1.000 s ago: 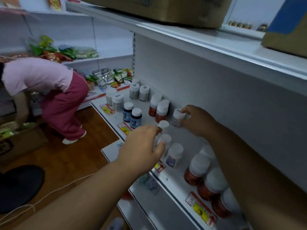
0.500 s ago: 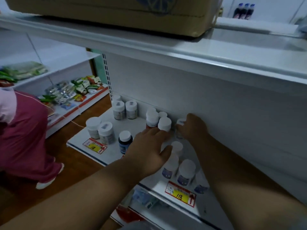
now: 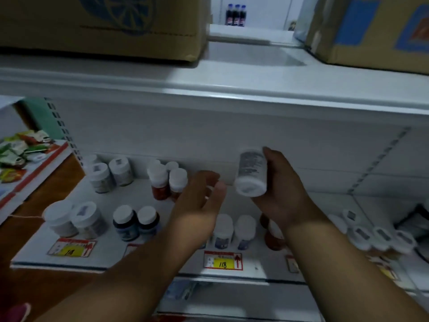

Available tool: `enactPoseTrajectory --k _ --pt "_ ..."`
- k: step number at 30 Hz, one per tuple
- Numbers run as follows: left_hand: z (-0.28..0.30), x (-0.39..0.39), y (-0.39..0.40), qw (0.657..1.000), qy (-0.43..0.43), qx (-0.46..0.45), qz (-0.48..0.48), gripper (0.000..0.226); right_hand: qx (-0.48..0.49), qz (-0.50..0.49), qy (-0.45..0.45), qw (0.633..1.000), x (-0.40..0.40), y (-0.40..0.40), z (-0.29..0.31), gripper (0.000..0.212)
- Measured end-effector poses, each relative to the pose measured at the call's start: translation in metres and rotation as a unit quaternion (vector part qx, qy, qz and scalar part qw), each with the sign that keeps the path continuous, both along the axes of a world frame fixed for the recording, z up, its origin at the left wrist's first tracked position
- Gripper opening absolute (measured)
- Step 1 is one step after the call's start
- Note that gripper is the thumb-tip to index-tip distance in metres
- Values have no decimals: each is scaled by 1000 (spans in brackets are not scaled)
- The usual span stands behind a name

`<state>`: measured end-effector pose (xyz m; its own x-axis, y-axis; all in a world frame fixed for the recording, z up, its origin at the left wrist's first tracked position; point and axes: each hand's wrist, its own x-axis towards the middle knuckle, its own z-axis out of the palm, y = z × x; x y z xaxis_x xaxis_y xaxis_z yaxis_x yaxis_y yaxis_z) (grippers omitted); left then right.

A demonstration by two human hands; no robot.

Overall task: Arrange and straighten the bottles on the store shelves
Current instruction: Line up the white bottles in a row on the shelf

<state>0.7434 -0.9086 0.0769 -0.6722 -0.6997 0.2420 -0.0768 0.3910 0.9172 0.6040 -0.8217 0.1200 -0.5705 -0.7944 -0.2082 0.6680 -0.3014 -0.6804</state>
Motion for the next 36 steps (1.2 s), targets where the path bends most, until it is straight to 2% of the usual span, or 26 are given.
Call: enactPoseTrajectory --k 5,8,11,14,17,19,21,24,26,28,32,34,36 --pt "-2 -22 30 998 28 3 -47 51 51 -31 33 998 -8 41 11 53" --pt "-11 -32 47 997 55 6 -51 59 76 -2 96 992 -13 63 13 45" --pt "-16 -36 64 998 46 -8 -46 61 84 12 118 989 -16 81 16 41" --pt "-17 -41 87 998 32 -25 -44 58 65 34 89 993 -24 102 13 50" --pt "-15 -44 119 997 28 -27 -64 61 32 60 -10 998 -31 131 7 38" --pt "-15 -42 140 998 19 -4 -67 63 23 85 -15 996 -33 150 4 32" --pt "-15 -36 157 998 -7 6 -54 61 41 90 45 994 -33 165 -3 27" --pt "-14 -23 178 997 -61 2 -40 53 128 62 218 965 -26 176 -11 15" --pt "-15 -15 191 996 -86 24 -28 51 160 57 295 940 -20 178 -12 32" --pt "-18 -6 200 994 -83 65 -21 51 165 65 325 929 -12 175 -13 40" --pt "-18 16 202 985 -32 169 5 39 116 144 324 928 0 169 -14 11" --pt "-22 26 198 977 -28 211 -1 43 96 165 344 919 4 166 -14 14" --pt "-25 33 191 976 -21 215 -13 50 86 160 365 913 9 160 -13 15"
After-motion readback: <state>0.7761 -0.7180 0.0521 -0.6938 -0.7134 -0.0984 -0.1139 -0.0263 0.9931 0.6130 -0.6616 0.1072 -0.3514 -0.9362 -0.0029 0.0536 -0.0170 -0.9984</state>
